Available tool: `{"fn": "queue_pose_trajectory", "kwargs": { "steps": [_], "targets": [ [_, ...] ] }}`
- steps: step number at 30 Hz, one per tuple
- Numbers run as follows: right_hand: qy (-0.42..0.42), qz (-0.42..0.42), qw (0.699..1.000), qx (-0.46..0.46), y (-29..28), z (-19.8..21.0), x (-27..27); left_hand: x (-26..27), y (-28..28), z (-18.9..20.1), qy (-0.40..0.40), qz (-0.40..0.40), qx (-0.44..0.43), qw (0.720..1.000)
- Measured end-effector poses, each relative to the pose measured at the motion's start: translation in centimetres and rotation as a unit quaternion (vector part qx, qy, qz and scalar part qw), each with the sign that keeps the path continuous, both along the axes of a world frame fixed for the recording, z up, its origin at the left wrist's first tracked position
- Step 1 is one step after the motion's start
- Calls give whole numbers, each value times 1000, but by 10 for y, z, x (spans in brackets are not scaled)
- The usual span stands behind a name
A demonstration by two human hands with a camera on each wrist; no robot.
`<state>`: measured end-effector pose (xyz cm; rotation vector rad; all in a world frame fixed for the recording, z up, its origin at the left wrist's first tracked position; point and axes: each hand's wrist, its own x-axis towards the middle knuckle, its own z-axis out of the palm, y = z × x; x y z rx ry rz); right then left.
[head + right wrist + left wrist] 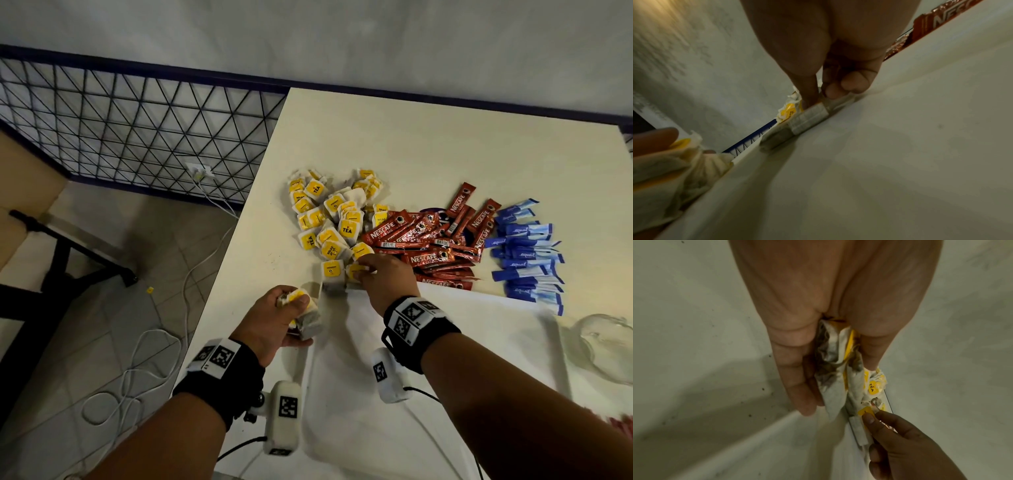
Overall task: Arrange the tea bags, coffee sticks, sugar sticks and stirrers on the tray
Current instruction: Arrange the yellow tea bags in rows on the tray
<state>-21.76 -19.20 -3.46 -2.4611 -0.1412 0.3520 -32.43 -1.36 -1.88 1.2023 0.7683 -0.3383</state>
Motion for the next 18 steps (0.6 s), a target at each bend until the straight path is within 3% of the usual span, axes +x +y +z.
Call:
{"fn": "queue_pose_trajectory", "kwargs": {
  "steps": [7, 11, 15, 18],
  "targets": [
    [4, 16, 1000, -8, 1, 2, 0, -1, 2, 2, 7, -34, 5, 999],
    [-48, 2, 997, 56, 0, 14, -3, 8, 4, 13, -21, -11, -10, 1000],
    [28, 127, 973, 190, 10, 41, -15, 17, -1, 25, -55, -32, -42, 997],
    [58, 170, 965, 190, 9, 50, -20, 23, -7, 33, -74, -55, -59, 994]
  ]
}}
